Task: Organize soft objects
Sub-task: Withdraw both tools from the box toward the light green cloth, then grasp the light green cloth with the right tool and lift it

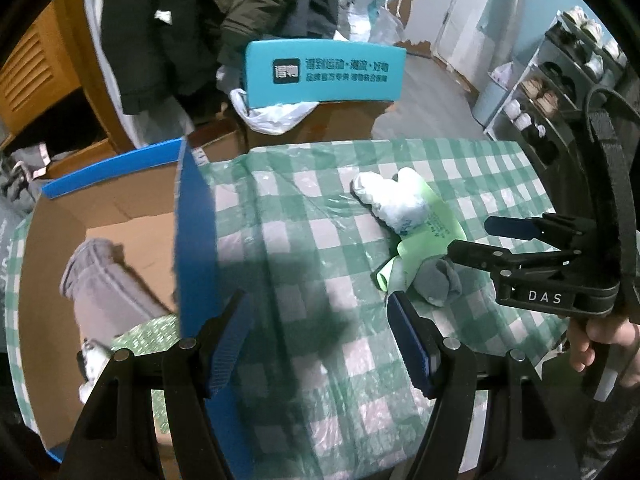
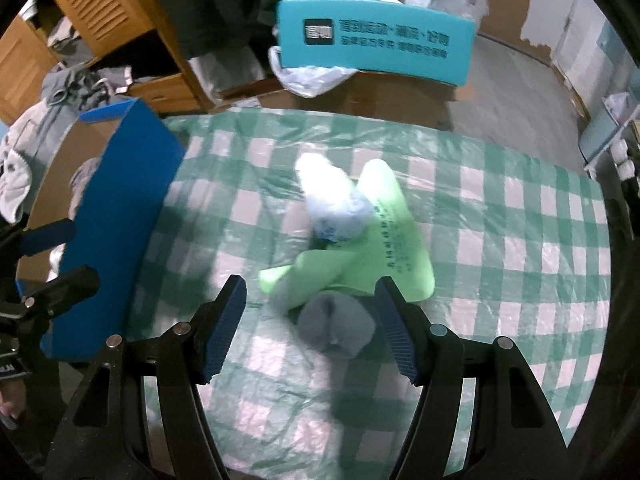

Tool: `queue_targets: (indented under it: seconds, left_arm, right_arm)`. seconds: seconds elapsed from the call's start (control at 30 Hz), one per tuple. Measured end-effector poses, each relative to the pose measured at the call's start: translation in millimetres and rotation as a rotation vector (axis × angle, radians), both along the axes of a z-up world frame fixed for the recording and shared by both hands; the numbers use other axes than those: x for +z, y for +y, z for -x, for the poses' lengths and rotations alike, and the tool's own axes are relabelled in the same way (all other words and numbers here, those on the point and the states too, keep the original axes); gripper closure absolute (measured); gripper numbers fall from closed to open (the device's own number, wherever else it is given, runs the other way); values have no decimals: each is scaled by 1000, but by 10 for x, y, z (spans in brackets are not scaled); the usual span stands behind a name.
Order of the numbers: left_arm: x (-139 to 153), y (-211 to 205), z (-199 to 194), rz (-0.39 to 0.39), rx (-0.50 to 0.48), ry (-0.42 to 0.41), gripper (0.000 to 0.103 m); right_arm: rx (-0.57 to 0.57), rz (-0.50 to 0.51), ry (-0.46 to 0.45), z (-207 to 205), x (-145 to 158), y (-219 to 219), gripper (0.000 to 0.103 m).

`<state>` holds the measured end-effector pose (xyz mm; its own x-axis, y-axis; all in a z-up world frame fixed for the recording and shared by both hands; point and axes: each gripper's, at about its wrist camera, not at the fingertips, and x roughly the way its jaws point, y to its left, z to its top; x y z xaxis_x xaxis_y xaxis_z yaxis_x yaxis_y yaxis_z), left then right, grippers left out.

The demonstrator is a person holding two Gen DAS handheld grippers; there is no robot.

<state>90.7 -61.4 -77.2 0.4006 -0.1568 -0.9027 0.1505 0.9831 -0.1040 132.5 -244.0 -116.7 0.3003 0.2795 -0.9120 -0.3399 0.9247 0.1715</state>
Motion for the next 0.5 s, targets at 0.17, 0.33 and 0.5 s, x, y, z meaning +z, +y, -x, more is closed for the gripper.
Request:
queue_targets:
  seconds: [0.17, 0.33, 0.5]
  left_arm:
    - [-102, -73, -142, 9, -2, 17, 32]
    - [-234, -127, -259, 16, -6, 40, 32]
    - [-367, -188, -350, 9, -24, 64, 32]
  right_arm:
    - [-53, -7, 25, -115, -144, -124, 36]
    - [-99, -3, 45, -237, -331, -192, 36]
    - [-130, -3, 83, -358, -537, -219, 36]
